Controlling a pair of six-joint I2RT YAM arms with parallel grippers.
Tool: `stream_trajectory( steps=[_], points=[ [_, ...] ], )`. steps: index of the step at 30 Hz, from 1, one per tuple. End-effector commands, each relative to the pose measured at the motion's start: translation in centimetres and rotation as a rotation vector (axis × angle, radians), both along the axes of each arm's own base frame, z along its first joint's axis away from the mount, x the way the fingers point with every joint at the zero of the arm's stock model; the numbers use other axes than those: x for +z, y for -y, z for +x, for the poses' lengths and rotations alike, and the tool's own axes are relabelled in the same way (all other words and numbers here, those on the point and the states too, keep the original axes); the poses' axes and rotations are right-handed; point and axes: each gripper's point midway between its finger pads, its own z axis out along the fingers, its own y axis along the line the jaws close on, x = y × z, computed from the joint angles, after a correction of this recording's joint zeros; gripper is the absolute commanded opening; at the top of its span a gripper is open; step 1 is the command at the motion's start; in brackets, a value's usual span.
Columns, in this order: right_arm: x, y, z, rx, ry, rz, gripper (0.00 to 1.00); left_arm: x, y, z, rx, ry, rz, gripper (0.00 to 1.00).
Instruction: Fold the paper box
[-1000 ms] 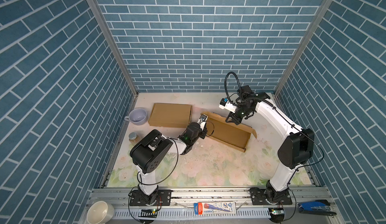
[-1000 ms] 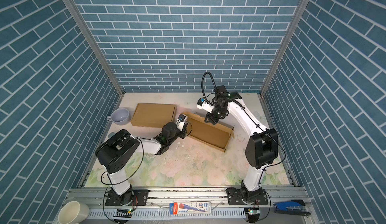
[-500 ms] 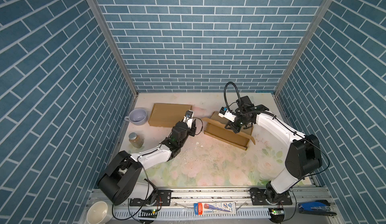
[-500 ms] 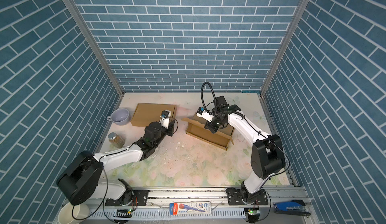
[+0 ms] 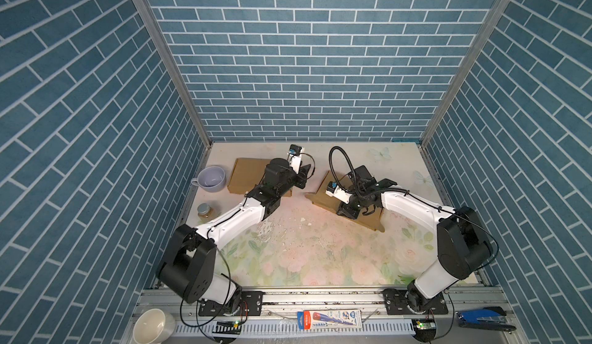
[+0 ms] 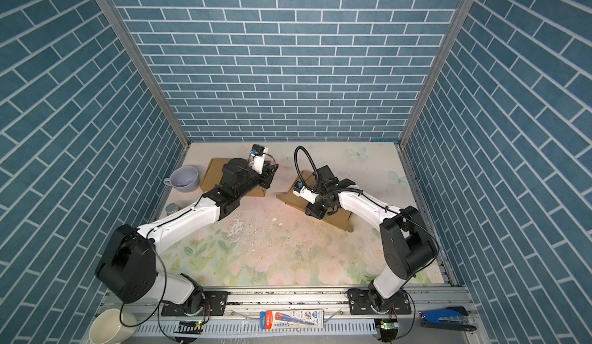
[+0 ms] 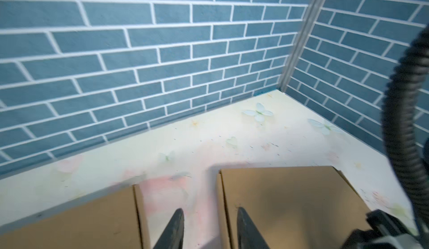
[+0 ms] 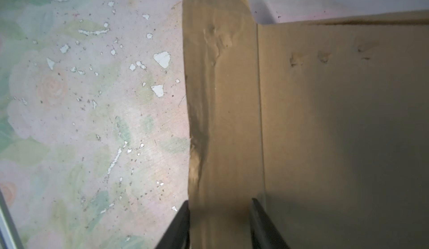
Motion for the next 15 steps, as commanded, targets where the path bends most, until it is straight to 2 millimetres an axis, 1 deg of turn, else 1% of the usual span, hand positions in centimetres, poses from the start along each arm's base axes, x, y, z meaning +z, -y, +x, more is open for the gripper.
stream_trajectory(
  steps=[1, 3, 5, 7, 9, 11, 15],
  points=[
    [-0.6, -0.4, -1.6, -0.029, -0.123, 0.037, 0.53, -3.0, 3.5, -1.4, -0.165, -0.160, -0.031, 0.38],
    [-0.2, -0.9, -2.3, -0.048, -0.172, 0.088, 0.56, -4.3, 5.0, -1.6, -0.212, -0.211, -0.045, 0.37],
    [-0.1, -1.2, -2.6, -0.067, -0.211, 0.130, 0.57, -5.8, 6.3, -1.9, -0.247, -0.264, -0.058, 0.35],
    [-0.5, -1.2, -2.7, -0.087, -0.225, 0.145, 0.57, -7.3, 7.4, -2.6, -0.279, -0.294, -0.054, 0.33],
    [-1.3, -1.0, -2.4, -0.121, -0.223, 0.144, 0.57, -9.2, 7.8, -3.0, -0.288, -0.329, -0.042, 0.32],
    [-2.1, -0.9, -2.1, -0.157, -0.235, 0.148, 0.56, -11.1, 7.9, -3.1, -0.283, -0.366, -0.040, 0.30],
    [-3.4, -0.6, -1.1, -0.231, -0.228, 0.158, 0.54, -14.4, 7.5, -3.3, -0.254, -0.428, -0.014, 0.27]
  ],
)
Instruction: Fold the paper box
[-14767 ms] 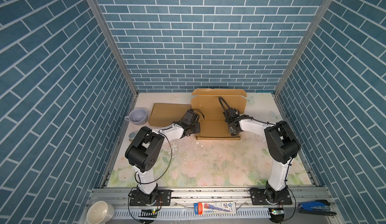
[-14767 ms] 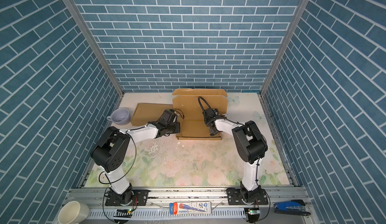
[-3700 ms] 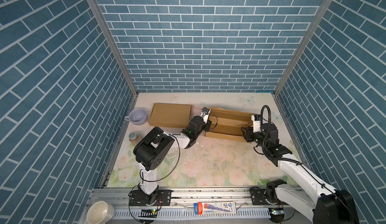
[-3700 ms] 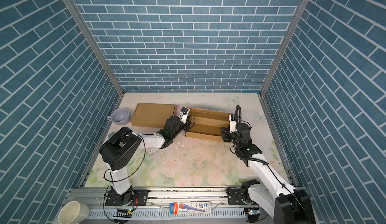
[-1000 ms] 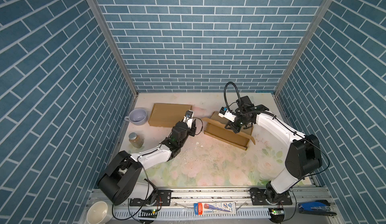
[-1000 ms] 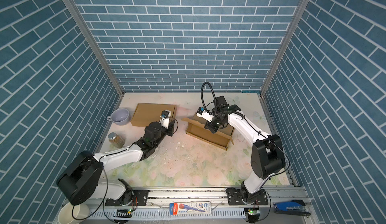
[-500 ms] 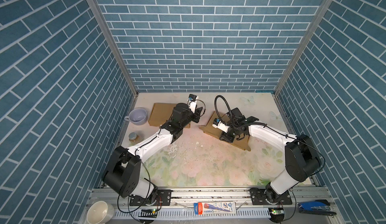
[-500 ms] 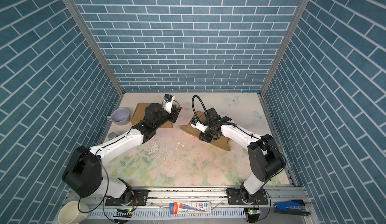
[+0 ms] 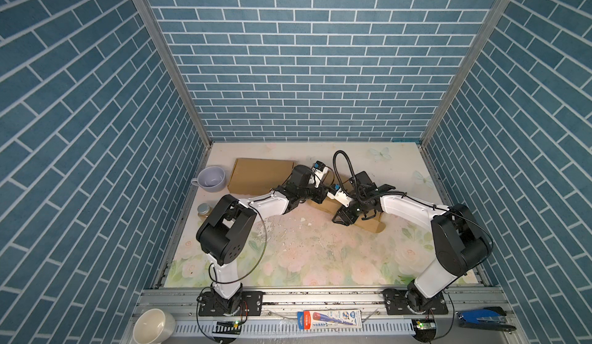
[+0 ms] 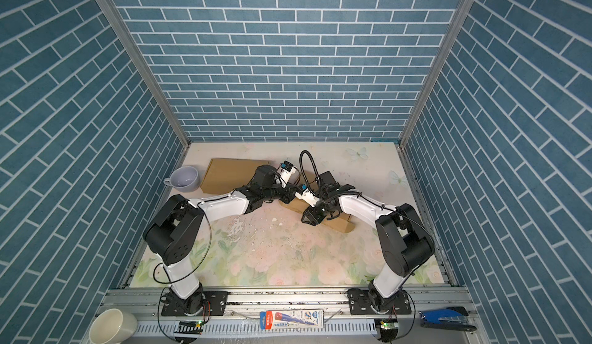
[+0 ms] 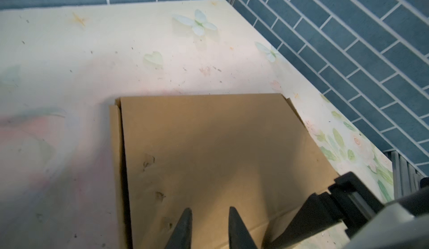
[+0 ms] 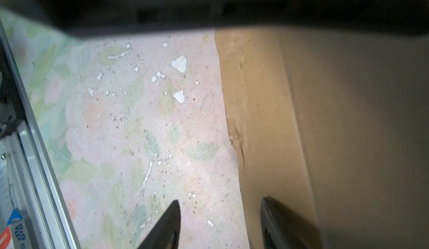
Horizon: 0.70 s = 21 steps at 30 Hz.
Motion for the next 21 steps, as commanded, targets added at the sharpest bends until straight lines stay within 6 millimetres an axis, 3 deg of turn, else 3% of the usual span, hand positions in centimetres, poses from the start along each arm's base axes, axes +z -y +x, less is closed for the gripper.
stream_trajectory(
  steps=[1, 4, 8, 12, 15, 17, 21],
  points=[
    [-1.3, 0.3, 0.9, -0.104, -0.026, 0.011, 0.54, -2.3, -0.4, -0.4, 0.010, -0.054, 0.015, 0.27],
    [0.4, 0.4, 1.6, -0.138, 0.005, 0.046, 0.54, -2.9, -0.7, -0.6, 0.013, -0.058, 0.041, 0.27],
    [4.1, 1.3, 3.1, -0.223, 0.067, 0.132, 0.54, -2.8, -1.0, -0.4, 0.010, -0.045, 0.074, 0.27],
    [6.7, 4.3, 5.0, -0.433, 0.093, 0.189, 0.55, -1.4, -1.0, 0.3, 0.018, -0.023, 0.057, 0.28],
    [6.7, 8.9, 6.6, -0.721, 0.048, 0.153, 0.51, -1.1, -0.7, 0.5, 0.008, -0.026, 0.049, 0.28],
    [6.0, 11.1, 6.4, -0.832, 0.009, 0.086, 0.44, -1.2, -0.6, 0.5, 0.004, -0.027, 0.049, 0.28],
    [4.0, 12.4, 5.0, -0.905, -0.059, 0.016, 0.40, -1.8, -0.7, 0.5, 0.003, -0.033, 0.063, 0.28]
  ],
)
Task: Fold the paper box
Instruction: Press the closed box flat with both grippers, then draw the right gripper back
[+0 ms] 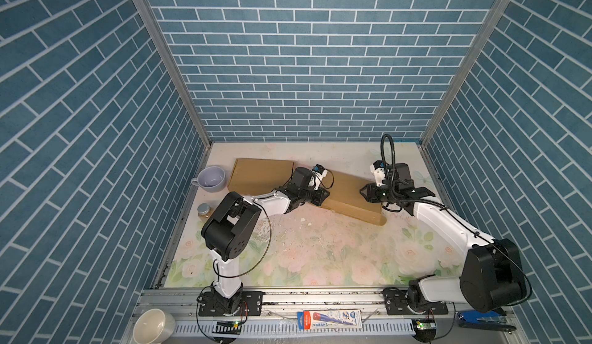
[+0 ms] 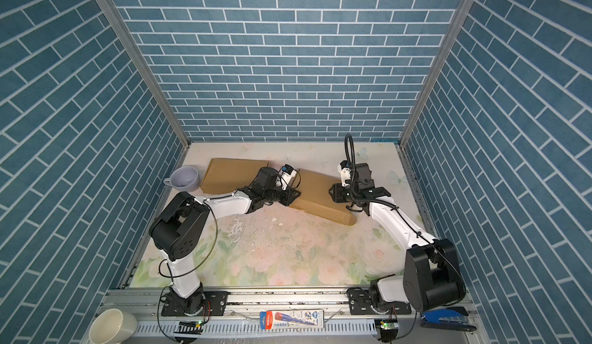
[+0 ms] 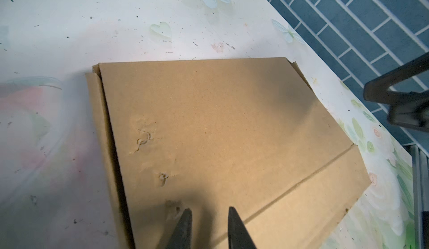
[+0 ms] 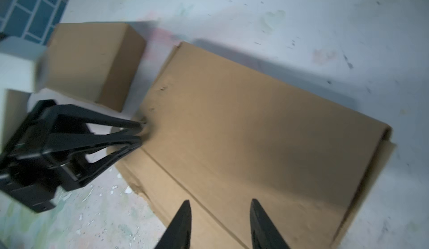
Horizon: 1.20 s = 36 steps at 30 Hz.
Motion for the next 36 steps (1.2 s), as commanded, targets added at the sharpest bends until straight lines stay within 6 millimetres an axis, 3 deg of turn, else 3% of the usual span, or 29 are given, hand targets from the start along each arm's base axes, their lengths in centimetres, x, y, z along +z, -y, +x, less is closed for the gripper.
stream_trajectory(
  steps=[1, 9, 11, 16, 21, 24, 28, 32, 36],
  points=[
    [-3.7, 1.9, -2.5, -0.147, -0.166, -0.032, 0.40, -0.2, -0.2, 0.1, -0.006, -0.006, 0.018, 0.28],
    [-9.7, 3.0, -3.9, -0.222, -0.318, -0.071, 0.38, -2.1, -0.7, -0.3, 0.001, -0.036, 0.048, 0.28],
    [-10.2, 2.8, -3.9, -0.216, -0.340, -0.070, 0.37, -2.3, -0.8, -0.3, 0.001, -0.041, 0.053, 0.28],
    [-7.4, 2.4, -3.1, -0.195, -0.272, -0.017, 0.39, -0.4, -0.9, 0.0, 0.003, -0.012, 0.041, 0.28],
    [-4.2, 4.3, -2.3, -0.213, -0.207, 0.051, 0.51, 3.0, -0.9, 1.3, 0.006, 0.021, 0.005, 0.36],
    [-3.4, 5.6, -2.0, -0.234, -0.194, 0.089, 0.58, 4.3, -1.2, 2.6, 0.018, 0.030, 0.002, 0.41],
    [-3.6, 7.4, -1.8, -0.281, -0.228, 0.151, 0.67, 3.9, -2.6, 4.5, 0.053, -0.005, 0.044, 0.48],
    [-4.3, 7.9, -1.6, -0.298, -0.263, 0.265, 0.76, 2.3, -4.0, 6.5, 0.087, -0.097, 0.035, 0.59],
    [-5.1, 7.8, -1.3, -0.307, -0.276, 0.346, 0.85, 0.4, -3.2, 6.8, 0.054, -0.189, 0.011, 0.65]
  ],
)
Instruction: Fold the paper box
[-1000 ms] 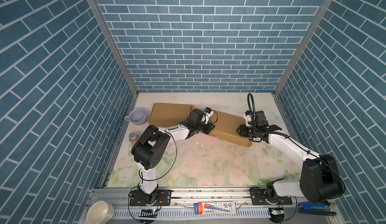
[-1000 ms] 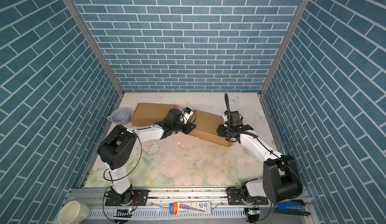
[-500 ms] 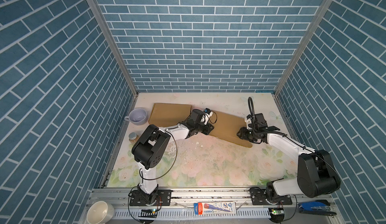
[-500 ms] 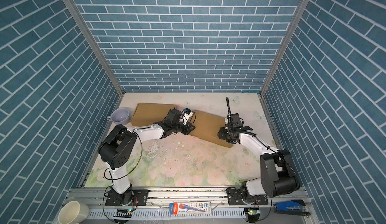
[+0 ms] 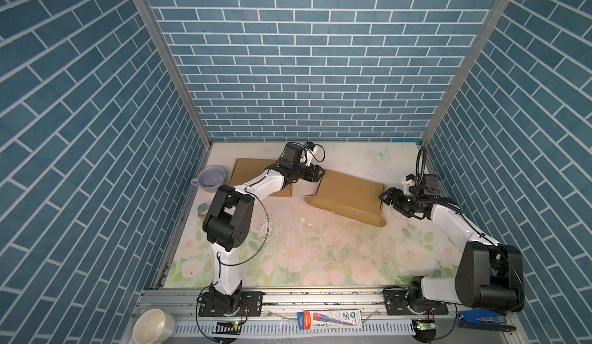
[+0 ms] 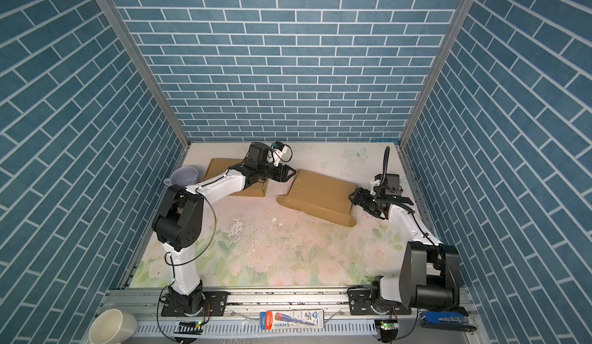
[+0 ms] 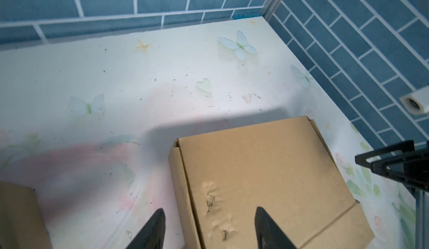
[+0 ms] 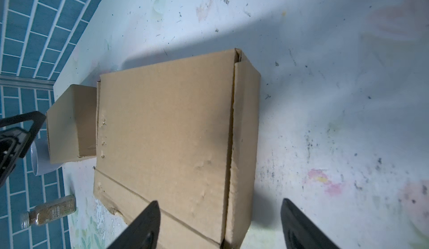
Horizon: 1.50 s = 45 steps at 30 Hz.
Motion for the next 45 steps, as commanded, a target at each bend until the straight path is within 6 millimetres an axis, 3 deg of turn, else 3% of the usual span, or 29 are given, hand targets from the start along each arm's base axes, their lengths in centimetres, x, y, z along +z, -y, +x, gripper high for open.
stream_trajectory(
  steps=[1, 8, 14, 24, 32, 45],
  points=[
    [-1.2, -1.1, -0.5, 0.014, -0.032, 0.117, 0.86, -3.8, 0.5, -1.6, -0.046, -0.168, 0.000, 0.65],
    [-3.2, -1.4, 0.1, 0.009, -0.065, 0.201, 0.91, -5.9, 1.4, -1.5, -0.055, -0.240, -0.035, 0.65],
    [-4.0, -1.5, 0.1, 0.008, -0.085, 0.220, 0.92, -8.4, 1.1, -1.9, -0.052, -0.293, -0.008, 0.57],
    [-4.8, -1.6, -0.6, 0.010, -0.107, 0.256, 0.96, -12.3, -2.2, -2.4, -0.010, -0.419, 0.124, 0.36],
    [-5.3, -2.3, -0.5, -0.011, -0.115, 0.327, 0.99, -14.5, -3.7, -3.3, -0.002, -0.492, 0.153, 0.30],
    [-5.8, -3.3, -0.9, -0.008, -0.125, 0.399, 0.99, -16.3, -6.0, -3.2, 0.038, -0.574, 0.120, 0.26]
  ],
)
